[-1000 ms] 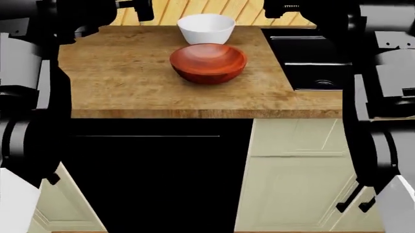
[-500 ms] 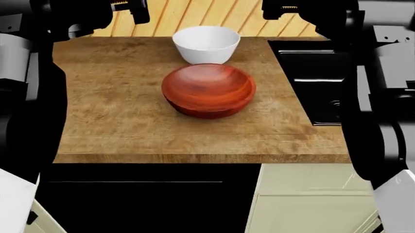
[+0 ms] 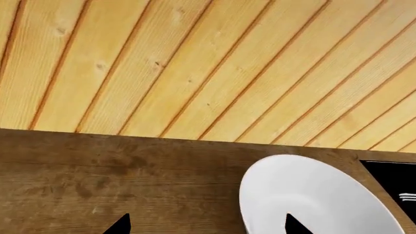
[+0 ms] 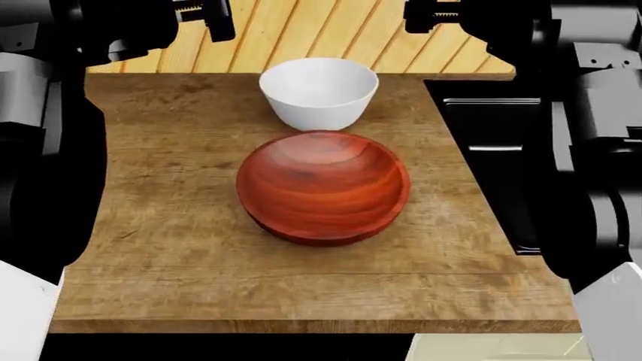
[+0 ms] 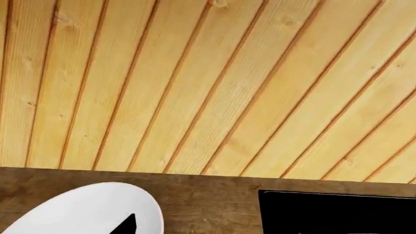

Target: Stack the bowls in the sink.

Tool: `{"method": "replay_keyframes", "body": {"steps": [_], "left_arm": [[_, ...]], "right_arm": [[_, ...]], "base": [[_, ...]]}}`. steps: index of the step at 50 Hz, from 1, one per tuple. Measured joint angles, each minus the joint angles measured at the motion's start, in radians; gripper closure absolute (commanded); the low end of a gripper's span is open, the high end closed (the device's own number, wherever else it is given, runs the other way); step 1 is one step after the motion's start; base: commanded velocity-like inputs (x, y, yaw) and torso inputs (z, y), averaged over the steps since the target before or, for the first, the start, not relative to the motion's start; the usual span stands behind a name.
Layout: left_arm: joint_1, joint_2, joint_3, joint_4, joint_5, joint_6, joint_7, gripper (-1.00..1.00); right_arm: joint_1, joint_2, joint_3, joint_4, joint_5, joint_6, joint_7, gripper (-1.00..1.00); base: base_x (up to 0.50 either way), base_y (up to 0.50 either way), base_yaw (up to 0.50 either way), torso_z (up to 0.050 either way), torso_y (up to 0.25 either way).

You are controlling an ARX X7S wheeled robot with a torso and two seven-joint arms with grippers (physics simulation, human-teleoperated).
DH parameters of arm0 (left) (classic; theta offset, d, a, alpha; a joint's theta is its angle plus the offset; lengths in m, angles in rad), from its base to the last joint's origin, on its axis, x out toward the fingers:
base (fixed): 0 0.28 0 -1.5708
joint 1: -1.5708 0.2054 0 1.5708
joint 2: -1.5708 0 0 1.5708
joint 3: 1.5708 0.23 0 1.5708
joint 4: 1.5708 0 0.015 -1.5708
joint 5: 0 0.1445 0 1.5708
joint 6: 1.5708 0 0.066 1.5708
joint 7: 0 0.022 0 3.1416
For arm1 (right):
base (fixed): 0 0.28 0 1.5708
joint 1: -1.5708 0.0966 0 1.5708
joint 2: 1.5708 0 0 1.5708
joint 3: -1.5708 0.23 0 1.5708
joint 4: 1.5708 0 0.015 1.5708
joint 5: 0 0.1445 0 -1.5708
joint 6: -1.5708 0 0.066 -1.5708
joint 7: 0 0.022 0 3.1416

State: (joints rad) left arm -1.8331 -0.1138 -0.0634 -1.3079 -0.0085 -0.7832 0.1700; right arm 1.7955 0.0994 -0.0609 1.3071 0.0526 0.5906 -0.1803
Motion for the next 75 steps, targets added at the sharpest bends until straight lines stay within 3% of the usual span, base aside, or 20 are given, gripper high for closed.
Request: {"method": "replay_keyframes", "body": {"steps": [16,29,34,44,49,58,64,69,75], "left_arm": [[-0.003,-0.002,0.0,0.0,0.003,-0.006,0.005,-1.0],[-0.015,-0.006,0.0,0.002,-0.001,-0.04,0.027,-1.0],[-0.001,-0.009,-0.003,0.08,-0.011,-0.143,0.055,-1.0],[0.059,-0.032,0.032,0.358,-0.075,-0.495,0.118,-1.0],[0.073,-0.109,0.139,0.441,-0.346,-0.61,-0.077,-1.0],[0.129,-0.261,0.335,0.552,-1.172,-0.707,-0.603,-1.0],[0.203,-0.333,0.414,0.629,-1.63,-0.7,-0.893,-1.0],[0.268,-0.384,0.464,0.71,-1.922,-0.666,-1.076,-1.0],[0.335,-0.434,0.506,0.805,-2.163,-0.619,-1.224,-1.0]], "right_arm": [[0.003,-0.006,0.01,0.0,-0.016,0.003,-0.009,-1.0],[0.006,-0.01,0.016,0.0,-0.018,0.01,-0.021,-1.0],[0.007,-0.011,0.023,0.0,-0.014,0.021,-0.032,-1.0],[0.011,-0.01,0.04,0.0,-0.007,0.035,-0.046,-1.0],[0.013,-0.009,0.049,0.0,-0.007,0.037,-0.05,-1.0],[0.013,-0.007,0.067,0.0,-0.008,0.035,-0.053,-1.0],[0.006,-0.007,0.077,0.0,-0.01,0.03,-0.053,-1.0],[0.002,-0.01,0.083,0.0,-0.012,0.027,-0.054,-1.0],[-0.003,-0.014,0.091,0.001,-0.015,0.023,-0.055,-1.0]], "base": [[0.42,0.0,0.0,0.0,0.0],[0.0,0.0,0.0,0.0,0.001],[0.0,0.0,0.0,0.0,0.0],[0.0,0.0,0.0,0.0,0.0],[0.0,0.0,0.0,0.0,0.0],[0.0,0.0,0.0,0.0,0.0],[0.0,0.0,0.0,0.0,0.0],[0.0,0.0,0.0,0.0,0.0],[0.0,0.0,0.0,0.0,0.0]]}}
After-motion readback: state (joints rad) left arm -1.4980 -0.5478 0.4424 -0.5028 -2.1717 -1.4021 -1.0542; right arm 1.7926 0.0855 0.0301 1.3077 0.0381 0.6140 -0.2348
